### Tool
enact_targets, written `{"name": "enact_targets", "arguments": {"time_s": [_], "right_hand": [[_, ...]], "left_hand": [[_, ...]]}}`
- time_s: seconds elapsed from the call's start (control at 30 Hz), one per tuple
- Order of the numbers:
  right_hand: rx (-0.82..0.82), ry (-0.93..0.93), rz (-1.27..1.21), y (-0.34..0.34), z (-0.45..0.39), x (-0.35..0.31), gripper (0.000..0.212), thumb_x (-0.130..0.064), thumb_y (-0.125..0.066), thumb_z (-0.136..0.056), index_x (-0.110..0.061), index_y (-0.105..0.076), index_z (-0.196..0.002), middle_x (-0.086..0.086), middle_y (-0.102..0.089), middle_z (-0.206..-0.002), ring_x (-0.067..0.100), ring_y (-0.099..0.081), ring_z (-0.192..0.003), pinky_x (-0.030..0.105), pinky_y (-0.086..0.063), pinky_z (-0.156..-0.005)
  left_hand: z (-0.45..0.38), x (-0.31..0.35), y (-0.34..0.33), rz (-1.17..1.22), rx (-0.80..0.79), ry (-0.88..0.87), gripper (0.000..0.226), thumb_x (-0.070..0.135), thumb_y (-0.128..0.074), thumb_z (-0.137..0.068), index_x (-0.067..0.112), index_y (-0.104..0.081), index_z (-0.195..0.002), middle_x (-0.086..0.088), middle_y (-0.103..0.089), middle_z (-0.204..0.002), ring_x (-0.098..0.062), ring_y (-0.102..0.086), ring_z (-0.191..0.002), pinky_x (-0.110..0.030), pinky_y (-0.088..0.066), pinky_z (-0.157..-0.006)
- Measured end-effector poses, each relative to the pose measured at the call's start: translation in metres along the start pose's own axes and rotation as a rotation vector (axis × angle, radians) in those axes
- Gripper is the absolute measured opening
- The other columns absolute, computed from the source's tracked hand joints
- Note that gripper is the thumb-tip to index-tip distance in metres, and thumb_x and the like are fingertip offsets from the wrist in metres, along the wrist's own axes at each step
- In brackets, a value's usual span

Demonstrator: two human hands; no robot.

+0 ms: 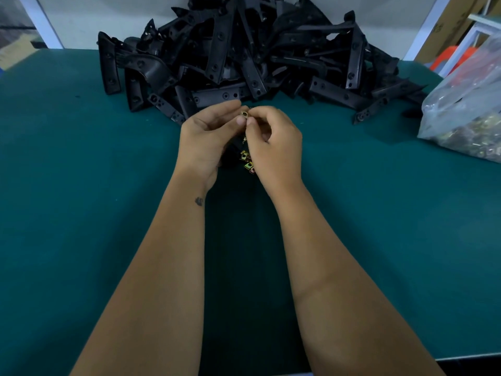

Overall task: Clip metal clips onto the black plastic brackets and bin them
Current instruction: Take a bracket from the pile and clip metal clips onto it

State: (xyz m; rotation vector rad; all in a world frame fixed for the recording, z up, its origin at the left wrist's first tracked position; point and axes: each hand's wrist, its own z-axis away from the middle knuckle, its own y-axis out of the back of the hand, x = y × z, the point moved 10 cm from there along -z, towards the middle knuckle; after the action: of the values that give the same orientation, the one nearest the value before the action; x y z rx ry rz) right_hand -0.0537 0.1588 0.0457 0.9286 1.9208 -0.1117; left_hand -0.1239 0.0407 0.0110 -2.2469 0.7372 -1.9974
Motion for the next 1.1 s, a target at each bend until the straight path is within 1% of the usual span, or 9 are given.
{"name": "enact_targets", "arguments": {"time_s": [0.1,0.3,0.43,0.5,0.6,0.73,0.87,0.97,1.1], "right_hand": [[-0.002,-0.034,-0.053,0.000,0.000,0.002,0.016,-0.016,-0.058,-0.095,-0.010,-0.070,-0.103,0.000,-0.068,-0.098,0.007,-0.062,-0.090,0.025,-0.052,-0.081],[0.004,-0.054,-0.061,-0.001,0.001,0.001,0.016,-0.016,-0.057,-0.097,-0.009,-0.070,-0.103,0.002,-0.068,-0.098,0.010,-0.063,-0.091,0.031,-0.052,-0.082],[0.033,-0.039,-0.041,0.001,0.002,-0.002,0.015,-0.014,-0.057,-0.097,-0.006,-0.069,-0.098,0.005,-0.068,-0.093,0.016,-0.063,-0.087,0.037,-0.052,-0.080],[0.043,-0.040,-0.043,0.001,0.002,-0.002,0.015,-0.014,-0.057,-0.096,-0.006,-0.069,-0.095,0.004,-0.068,-0.089,0.016,-0.063,-0.084,0.036,-0.052,-0.077],[0.057,-0.053,-0.056,0.001,0.002,-0.001,0.013,-0.014,-0.058,-0.096,-0.007,-0.068,-0.092,0.004,-0.068,-0.086,0.015,-0.062,-0.079,0.031,-0.051,-0.073],[0.066,-0.048,-0.058,0.001,0.002,-0.002,0.013,-0.014,-0.058,-0.096,-0.005,-0.066,-0.092,0.007,-0.067,-0.087,0.017,-0.061,-0.080,0.030,-0.050,-0.073],[0.063,-0.026,-0.045,0.001,0.003,-0.004,0.012,-0.013,-0.057,-0.096,-0.005,-0.064,-0.091,0.007,-0.065,-0.088,0.016,-0.059,-0.080,0.021,-0.046,-0.071],[0.058,-0.005,-0.031,0.000,0.003,-0.006,0.011,-0.011,-0.056,-0.096,-0.004,-0.064,-0.092,0.007,-0.064,-0.089,0.015,-0.057,-0.079,0.017,-0.043,-0.070],[0.049,0.016,-0.037,-0.001,0.003,-0.007,0.011,-0.009,-0.055,-0.095,-0.003,-0.064,-0.093,0.005,-0.064,-0.089,0.017,-0.057,-0.082,0.018,-0.043,-0.072]], "left_hand": [[0.000,-0.001,0.001,0.069,0.012,0.015,0.022,-0.002,-0.068,-0.086,0.010,-0.070,-0.103,-0.001,-0.077,-0.093,-0.015,-0.070,-0.095,-0.030,-0.056,-0.092],[0.002,-0.003,-0.002,0.116,0.015,0.036,0.020,-0.003,-0.067,-0.087,0.008,-0.070,-0.103,-0.003,-0.077,-0.092,-0.016,-0.071,-0.092,-0.026,-0.056,-0.085],[0.003,-0.003,-0.005,0.001,-0.007,0.037,0.015,0.007,-0.069,-0.089,0.008,-0.072,-0.104,-0.005,-0.076,-0.093,-0.017,-0.072,-0.091,-0.026,-0.056,-0.082],[0.003,-0.002,-0.007,-0.067,-0.021,0.027,0.012,0.011,-0.068,-0.091,0.008,-0.073,-0.102,-0.006,-0.077,-0.094,-0.019,-0.073,-0.091,-0.027,-0.056,-0.082],[0.003,-0.002,-0.006,-0.124,0.000,0.022,0.013,0.015,-0.067,-0.093,0.008,-0.074,-0.101,-0.010,-0.076,-0.095,-0.023,-0.073,-0.093,-0.031,-0.058,-0.084],[0.003,-0.001,-0.008,-0.178,0.002,0.014,0.015,0.021,-0.065,-0.095,0.010,-0.075,-0.098,-0.010,-0.076,-0.094,-0.023,-0.073,-0.092,-0.033,-0.058,-0.085],[0.003,-0.001,-0.009,-0.161,-0.013,0.020,0.015,0.020,-0.062,-0.097,0.010,-0.074,-0.097,-0.011,-0.076,-0.095,-0.024,-0.072,-0.093,-0.037,-0.058,-0.089],[0.003,-0.002,-0.009,-0.143,-0.019,0.027,0.017,0.019,-0.060,-0.099,0.010,-0.073,-0.095,-0.009,-0.075,-0.092,-0.023,-0.071,-0.091,-0.036,-0.057,-0.090],[0.004,-0.002,-0.010,-0.106,-0.041,0.035,0.018,0.017,-0.056,-0.100,0.006,-0.070,-0.100,-0.007,-0.074,-0.090,-0.020,-0.070,-0.089,-0.033,-0.057,-0.087]]}}
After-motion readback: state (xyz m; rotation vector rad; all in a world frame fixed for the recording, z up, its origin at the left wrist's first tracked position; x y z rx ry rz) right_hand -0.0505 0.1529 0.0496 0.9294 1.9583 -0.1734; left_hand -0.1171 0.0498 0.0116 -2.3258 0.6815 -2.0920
